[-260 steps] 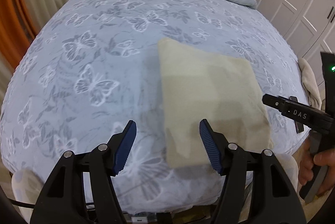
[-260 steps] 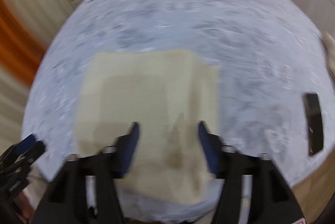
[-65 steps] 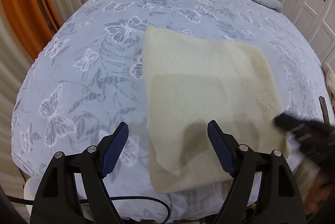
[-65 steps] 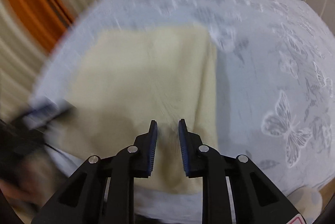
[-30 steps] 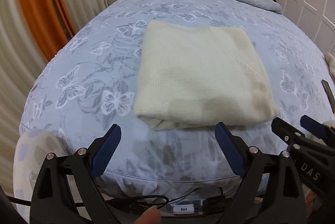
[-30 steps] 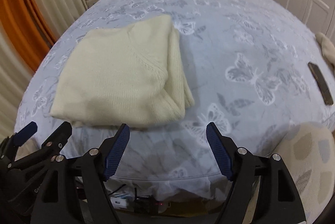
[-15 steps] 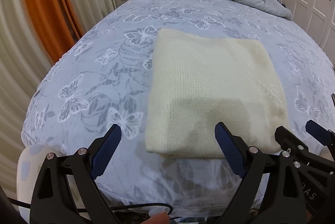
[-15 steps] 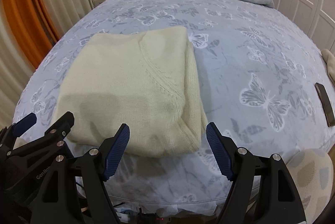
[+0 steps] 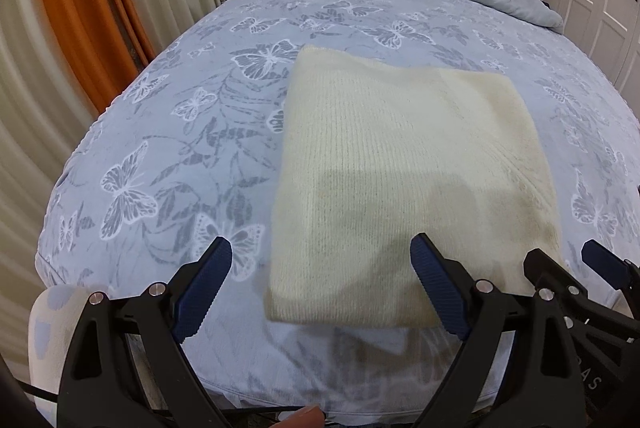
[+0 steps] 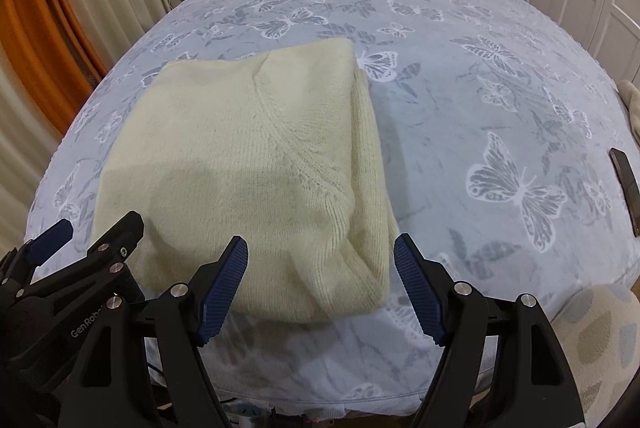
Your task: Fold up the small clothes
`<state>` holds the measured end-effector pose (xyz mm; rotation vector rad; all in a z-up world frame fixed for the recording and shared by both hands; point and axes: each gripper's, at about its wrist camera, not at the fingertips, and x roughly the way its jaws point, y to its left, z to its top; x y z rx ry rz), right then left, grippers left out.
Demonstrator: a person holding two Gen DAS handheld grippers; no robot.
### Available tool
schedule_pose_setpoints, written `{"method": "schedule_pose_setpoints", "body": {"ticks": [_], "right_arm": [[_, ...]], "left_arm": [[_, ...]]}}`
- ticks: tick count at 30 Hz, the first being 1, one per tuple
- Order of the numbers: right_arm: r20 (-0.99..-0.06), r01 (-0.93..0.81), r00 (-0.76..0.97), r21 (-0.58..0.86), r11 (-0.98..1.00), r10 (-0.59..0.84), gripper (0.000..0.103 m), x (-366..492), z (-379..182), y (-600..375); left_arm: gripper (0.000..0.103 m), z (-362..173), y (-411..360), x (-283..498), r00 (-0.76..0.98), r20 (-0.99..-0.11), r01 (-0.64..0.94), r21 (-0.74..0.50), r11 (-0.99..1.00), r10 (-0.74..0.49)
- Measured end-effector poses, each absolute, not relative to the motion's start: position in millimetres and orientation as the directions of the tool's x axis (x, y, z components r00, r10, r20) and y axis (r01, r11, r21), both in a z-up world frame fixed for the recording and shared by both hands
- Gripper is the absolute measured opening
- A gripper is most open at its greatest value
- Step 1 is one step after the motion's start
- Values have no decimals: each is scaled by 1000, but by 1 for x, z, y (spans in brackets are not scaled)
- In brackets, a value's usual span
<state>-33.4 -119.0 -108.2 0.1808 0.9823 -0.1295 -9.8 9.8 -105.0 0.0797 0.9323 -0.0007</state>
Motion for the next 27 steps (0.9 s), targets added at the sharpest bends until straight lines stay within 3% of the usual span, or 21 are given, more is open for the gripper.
{"method": "schedule_pose_setpoints", "body": {"ticks": [27], "right_arm": [[-864, 210, 503, 97, 973, -23, 73, -28, -120, -125]], "left_arm": [[88, -110, 2, 2, 577, -814, 27, 104, 994, 70]]}}
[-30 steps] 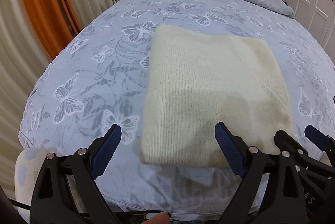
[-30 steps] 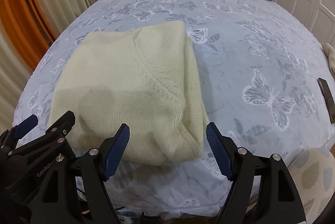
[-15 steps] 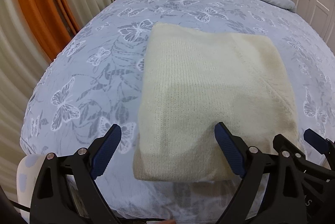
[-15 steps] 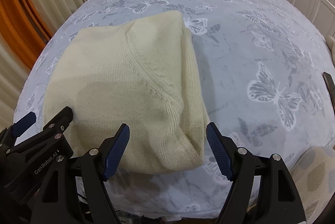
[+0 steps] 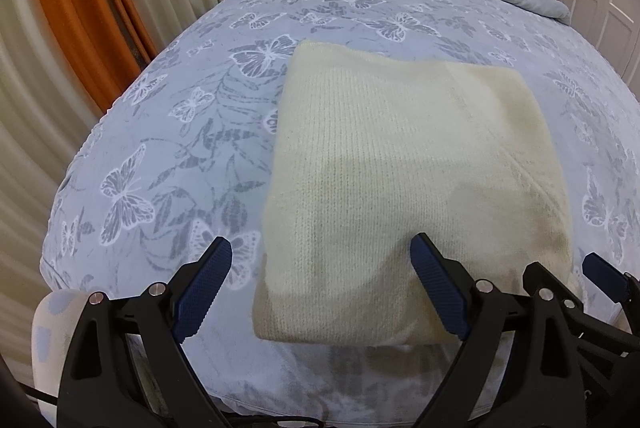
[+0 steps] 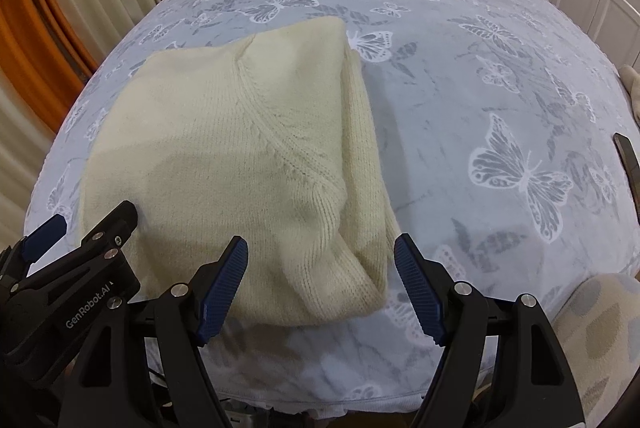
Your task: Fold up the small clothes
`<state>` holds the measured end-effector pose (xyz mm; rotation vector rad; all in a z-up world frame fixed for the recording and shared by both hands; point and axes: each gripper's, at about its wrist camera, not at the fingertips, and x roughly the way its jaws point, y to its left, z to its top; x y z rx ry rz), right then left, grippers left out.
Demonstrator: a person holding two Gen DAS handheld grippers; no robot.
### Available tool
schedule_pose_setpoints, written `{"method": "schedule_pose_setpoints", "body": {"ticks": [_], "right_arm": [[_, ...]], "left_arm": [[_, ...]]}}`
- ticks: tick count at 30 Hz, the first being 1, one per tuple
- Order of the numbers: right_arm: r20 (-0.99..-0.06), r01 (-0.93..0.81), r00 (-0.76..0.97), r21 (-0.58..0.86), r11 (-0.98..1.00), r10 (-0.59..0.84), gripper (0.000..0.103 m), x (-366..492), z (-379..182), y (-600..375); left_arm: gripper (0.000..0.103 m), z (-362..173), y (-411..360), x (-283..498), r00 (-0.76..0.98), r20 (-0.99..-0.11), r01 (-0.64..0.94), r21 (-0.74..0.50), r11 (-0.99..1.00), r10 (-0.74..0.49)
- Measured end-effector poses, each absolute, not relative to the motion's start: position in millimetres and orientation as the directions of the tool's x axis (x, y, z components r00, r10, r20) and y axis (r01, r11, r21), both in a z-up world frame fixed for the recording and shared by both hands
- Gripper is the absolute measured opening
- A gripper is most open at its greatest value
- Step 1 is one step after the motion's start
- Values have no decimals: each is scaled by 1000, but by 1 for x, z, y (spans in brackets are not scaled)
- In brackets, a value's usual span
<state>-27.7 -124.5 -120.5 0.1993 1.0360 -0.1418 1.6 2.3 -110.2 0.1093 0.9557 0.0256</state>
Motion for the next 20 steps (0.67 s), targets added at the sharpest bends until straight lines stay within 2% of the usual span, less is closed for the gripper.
{"method": "schedule_pose_setpoints", "body": {"ticks": [20], "right_arm": [[-873, 214, 485, 72, 974, -42, 73, -47, -97, -123]], "left_arm": [[88, -94, 4, -16, 536, -842, 61, 110, 992, 60]]}}
